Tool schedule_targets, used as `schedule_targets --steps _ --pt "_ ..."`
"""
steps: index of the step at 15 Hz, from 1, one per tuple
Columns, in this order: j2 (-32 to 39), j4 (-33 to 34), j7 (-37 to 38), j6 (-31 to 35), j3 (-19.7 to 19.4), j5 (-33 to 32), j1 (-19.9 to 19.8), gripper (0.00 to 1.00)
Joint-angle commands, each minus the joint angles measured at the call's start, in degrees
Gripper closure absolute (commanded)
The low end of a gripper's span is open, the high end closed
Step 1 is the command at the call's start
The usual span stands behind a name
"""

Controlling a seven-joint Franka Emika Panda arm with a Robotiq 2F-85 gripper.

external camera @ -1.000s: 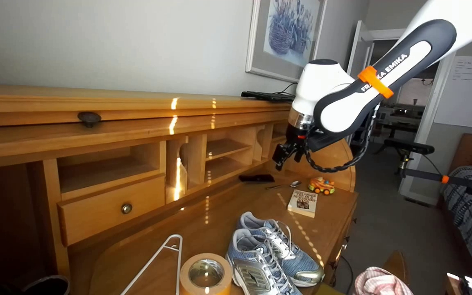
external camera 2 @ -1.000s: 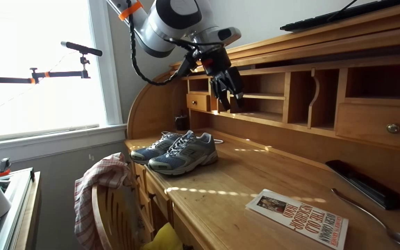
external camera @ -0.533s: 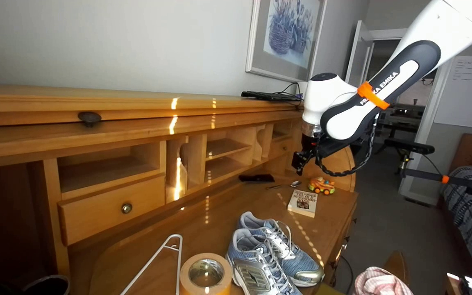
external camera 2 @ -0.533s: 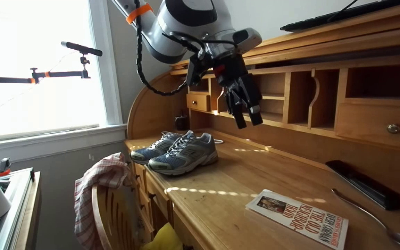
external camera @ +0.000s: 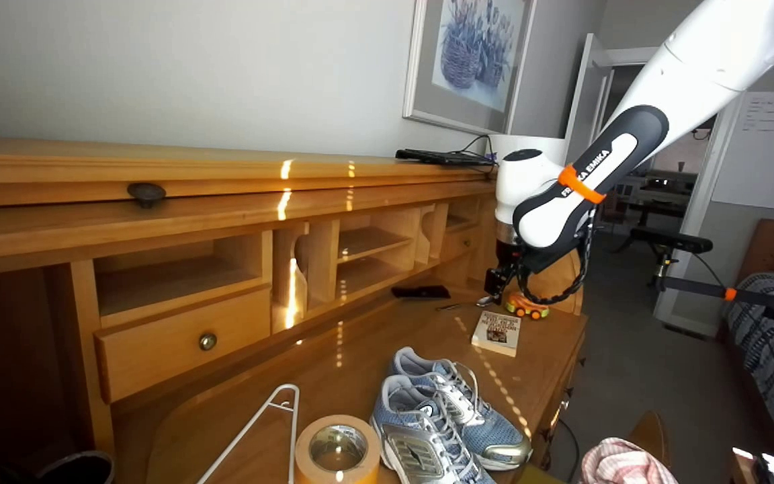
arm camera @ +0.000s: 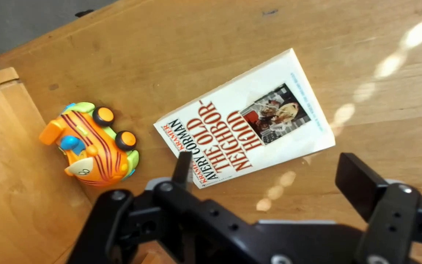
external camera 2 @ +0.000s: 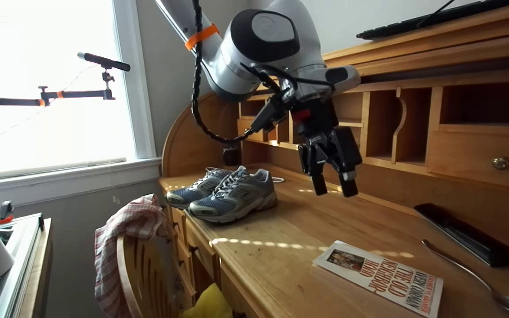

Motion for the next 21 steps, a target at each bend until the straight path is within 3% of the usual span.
schedule_targets --steps 1,7,21 --pt "5.0 3.7 -6.1 2.6 2.4 6.2 -2.9 0.0" --pt "10.9 7.2 -8.8 5.9 4.4 12.9 -4.9 0.0" --pt "20.2 14.2 -5.1 7.6 3.4 17.7 -3.9 0.0"
